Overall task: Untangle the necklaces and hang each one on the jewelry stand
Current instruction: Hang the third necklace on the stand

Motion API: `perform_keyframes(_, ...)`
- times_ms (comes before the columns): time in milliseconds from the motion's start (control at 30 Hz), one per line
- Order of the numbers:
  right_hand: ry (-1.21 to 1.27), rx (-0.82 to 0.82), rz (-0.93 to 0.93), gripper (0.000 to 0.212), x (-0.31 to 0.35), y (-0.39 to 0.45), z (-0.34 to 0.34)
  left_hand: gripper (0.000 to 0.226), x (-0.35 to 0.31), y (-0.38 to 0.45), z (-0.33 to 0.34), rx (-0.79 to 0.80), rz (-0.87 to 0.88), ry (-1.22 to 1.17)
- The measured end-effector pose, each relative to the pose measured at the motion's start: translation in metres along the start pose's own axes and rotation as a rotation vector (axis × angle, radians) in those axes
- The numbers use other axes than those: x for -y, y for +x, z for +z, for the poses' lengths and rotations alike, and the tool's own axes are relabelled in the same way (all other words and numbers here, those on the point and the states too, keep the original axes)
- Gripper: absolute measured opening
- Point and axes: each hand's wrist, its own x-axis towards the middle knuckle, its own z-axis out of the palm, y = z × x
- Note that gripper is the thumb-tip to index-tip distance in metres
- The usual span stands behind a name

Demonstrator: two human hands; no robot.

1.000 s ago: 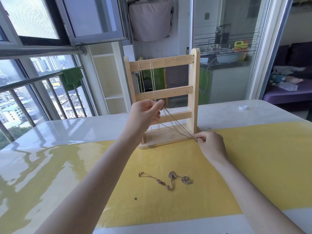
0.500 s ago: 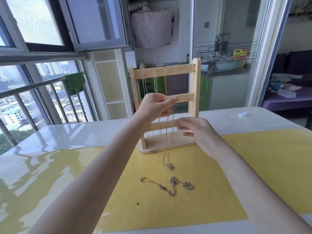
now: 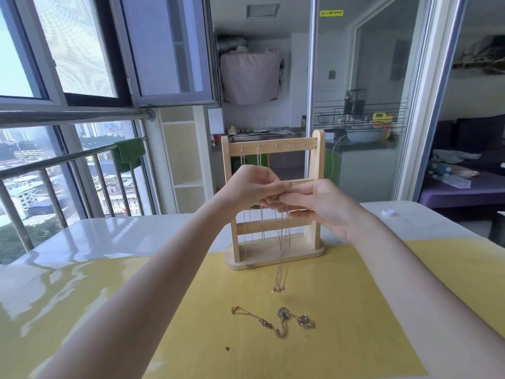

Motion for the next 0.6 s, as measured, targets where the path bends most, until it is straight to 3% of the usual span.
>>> perform_keyframes(167,0.017,-0.001,0.015,0.013,0.010,-0.002,-0.007,0.013,-0.007,-0.002,-0.003,0.039,0.071,0.027)
perform_keyframes(367,0.130,-0.001,0.037,0.014,0.018,-0.004,-0.010,0.009,-0.013,0.001,-0.004,-0.037,0.095,-0.037)
perform_keyframes(500,0.182,-0.012,0.051,0.018,0.024,-0.007,-0.012,0.008,-0.019,0.000,-0.005,-0.069,0.069,-0.138)
perform_keyframes(600,0.241,-0.003,0.068,0.012,0.026,-0.009,-0.010,0.007,-0.020,-0.004,-0.005,-0.029,-0.013,-0.371)
